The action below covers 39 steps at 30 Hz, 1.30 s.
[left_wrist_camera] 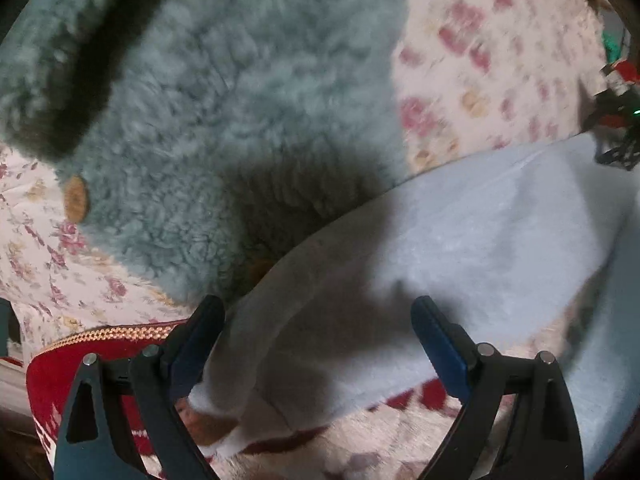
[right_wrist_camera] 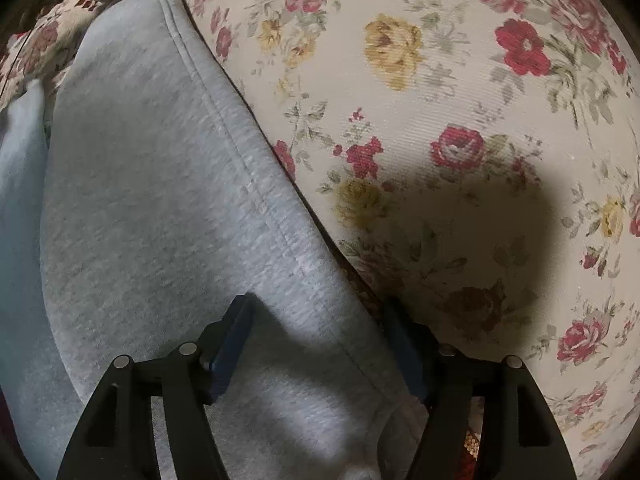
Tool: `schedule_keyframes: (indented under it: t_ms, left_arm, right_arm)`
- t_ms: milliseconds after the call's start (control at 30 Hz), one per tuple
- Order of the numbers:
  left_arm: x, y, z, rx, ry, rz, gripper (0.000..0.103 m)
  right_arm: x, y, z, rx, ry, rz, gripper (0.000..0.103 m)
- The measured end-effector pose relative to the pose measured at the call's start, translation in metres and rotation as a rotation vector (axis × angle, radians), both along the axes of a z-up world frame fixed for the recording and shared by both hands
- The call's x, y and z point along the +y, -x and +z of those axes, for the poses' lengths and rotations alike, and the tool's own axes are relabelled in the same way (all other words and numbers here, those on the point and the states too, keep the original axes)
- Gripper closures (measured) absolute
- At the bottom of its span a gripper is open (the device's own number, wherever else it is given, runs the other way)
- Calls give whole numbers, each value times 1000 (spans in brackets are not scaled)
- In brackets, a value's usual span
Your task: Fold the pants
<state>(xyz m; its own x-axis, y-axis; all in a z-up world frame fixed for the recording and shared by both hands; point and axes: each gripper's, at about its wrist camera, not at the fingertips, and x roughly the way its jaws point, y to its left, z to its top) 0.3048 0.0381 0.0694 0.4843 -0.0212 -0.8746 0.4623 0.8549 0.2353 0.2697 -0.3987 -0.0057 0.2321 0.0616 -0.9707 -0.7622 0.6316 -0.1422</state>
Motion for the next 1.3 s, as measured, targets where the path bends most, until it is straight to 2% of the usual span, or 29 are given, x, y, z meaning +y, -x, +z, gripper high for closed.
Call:
schedule_keyframes:
  t_ms: [67, 133, 200, 233, 267, 300, 400, 533, 667, 900, 1033, 1167, 1300]
  left_arm:
    - [-2, -2, -10, 5, -16, 9, 9]
    - [-4, -3, -18, -25, -46, 47, 27]
    - [-7, -2, -19, -57, -33, 74, 59]
    - [-4, 0, -17, -72, -15, 97, 67]
    - [1, 3, -15, -87, -11, 127, 83]
    - [3, 5, -15, -101, -22, 146, 91]
    - [7, 18, -9, -116, -16, 169, 92]
    - [6, 40, 14, -139, 0, 167, 92]
    - [14, 69, 37, -167, 35, 180, 93]
    - [29, 133, 81, -210, 118, 204, 93]
    - [34, 164, 91, -223, 137, 198, 93]
    - [39, 211, 94, -232, 179, 200, 93]
    - [45, 257, 91, -231, 213, 202, 93]
  right_arm:
    - [8, 3, -4, -10, 34, -5, 33]
    - [15, 4, -6, -39, 61, -17, 52]
    - [21, 9, -7, -67, 87, -15, 63]
    - [27, 13, -8, -73, 93, -9, 74]
    - [31, 19, -9, -87, 108, 3, 76]
    - [34, 23, -10, -99, 122, 11, 78]
    - [42, 33, -7, -118, 146, 1, 85]
    - [51, 51, 12, -147, 150, -3, 87]
    - [54, 77, 45, -187, 125, -22, 87]
    - [52, 146, 112, -285, 69, -53, 87]
    - [46, 185, 148, -319, 57, -39, 87]
    - [36, 208, 146, -311, 47, -14, 87]
    - [35, 248, 142, -282, 25, 0, 90]
